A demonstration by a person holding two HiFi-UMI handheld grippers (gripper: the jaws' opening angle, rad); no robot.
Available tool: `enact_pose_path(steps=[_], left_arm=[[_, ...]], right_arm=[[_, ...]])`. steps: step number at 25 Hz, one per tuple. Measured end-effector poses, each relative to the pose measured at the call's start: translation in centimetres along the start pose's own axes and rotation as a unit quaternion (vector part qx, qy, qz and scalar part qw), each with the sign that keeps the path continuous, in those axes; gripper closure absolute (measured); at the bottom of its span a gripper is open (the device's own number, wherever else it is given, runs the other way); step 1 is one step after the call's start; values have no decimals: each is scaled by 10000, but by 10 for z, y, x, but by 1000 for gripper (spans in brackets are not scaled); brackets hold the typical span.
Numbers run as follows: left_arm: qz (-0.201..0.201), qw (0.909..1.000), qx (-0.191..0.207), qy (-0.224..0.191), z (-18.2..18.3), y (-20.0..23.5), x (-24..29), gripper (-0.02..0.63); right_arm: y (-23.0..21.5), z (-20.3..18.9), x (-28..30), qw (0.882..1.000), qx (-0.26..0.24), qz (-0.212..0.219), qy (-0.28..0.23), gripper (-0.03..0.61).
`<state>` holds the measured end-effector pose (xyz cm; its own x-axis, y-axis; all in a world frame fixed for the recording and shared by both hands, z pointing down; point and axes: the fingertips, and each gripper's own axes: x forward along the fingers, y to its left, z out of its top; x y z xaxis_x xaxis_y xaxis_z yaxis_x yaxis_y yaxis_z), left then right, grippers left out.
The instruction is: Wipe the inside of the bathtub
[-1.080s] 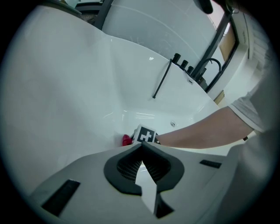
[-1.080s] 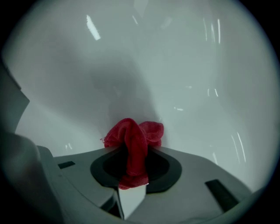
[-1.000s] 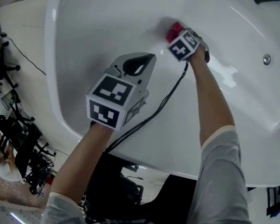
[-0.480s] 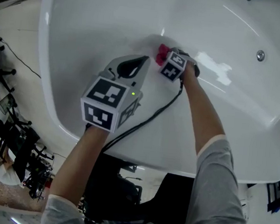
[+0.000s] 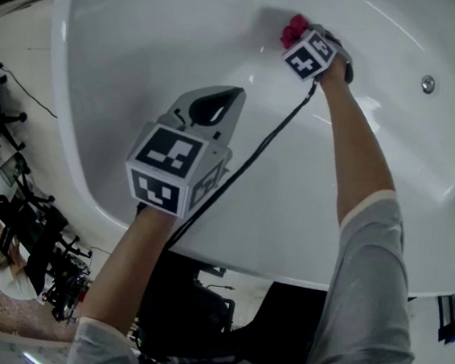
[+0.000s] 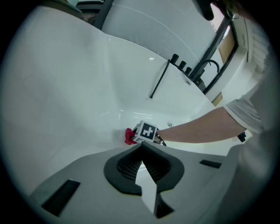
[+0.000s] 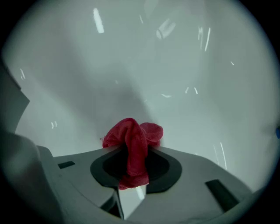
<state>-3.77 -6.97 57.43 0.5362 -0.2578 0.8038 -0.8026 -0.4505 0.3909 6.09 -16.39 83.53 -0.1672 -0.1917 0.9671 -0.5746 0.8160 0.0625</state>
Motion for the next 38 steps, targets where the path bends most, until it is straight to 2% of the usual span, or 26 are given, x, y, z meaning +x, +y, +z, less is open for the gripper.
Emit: enact_pose_path(steps=[2, 5, 13, 19, 22, 29, 35, 38], left_arm=[[4, 10000, -1, 0, -1, -1, 1, 609], [3, 10000, -12, 2, -2, -1, 1, 609], [-13, 10000, 36, -24, 1, -3, 0, 609], [18, 10000, 49, -84, 8, -8, -2, 609], [28, 9999, 54, -114, 8, -6, -4, 609], [23, 9999, 61, -130, 11, 2, -12, 609], [76, 9999, 29, -135, 10, 7, -10, 609], [127, 9999, -5, -114, 7, 11, -10, 609]], right_arm=[[-12, 1, -2, 9999, 123, -106, -17, 476], [6, 0, -5, 9999, 123, -106, -26, 477], [111, -49, -7, 9956, -386, 836, 167, 477], [147, -82, -23, 9839, -598, 1588, 561, 476], [160, -95, -25, 9795, -620, 1797, 663, 476], [162, -68, -26, 9855, -159, 1614, 493, 477], [175, -39, -20, 9836, -435, 1710, 363, 477], [191, -17, -15, 9804, -727, 1816, 245, 477]])
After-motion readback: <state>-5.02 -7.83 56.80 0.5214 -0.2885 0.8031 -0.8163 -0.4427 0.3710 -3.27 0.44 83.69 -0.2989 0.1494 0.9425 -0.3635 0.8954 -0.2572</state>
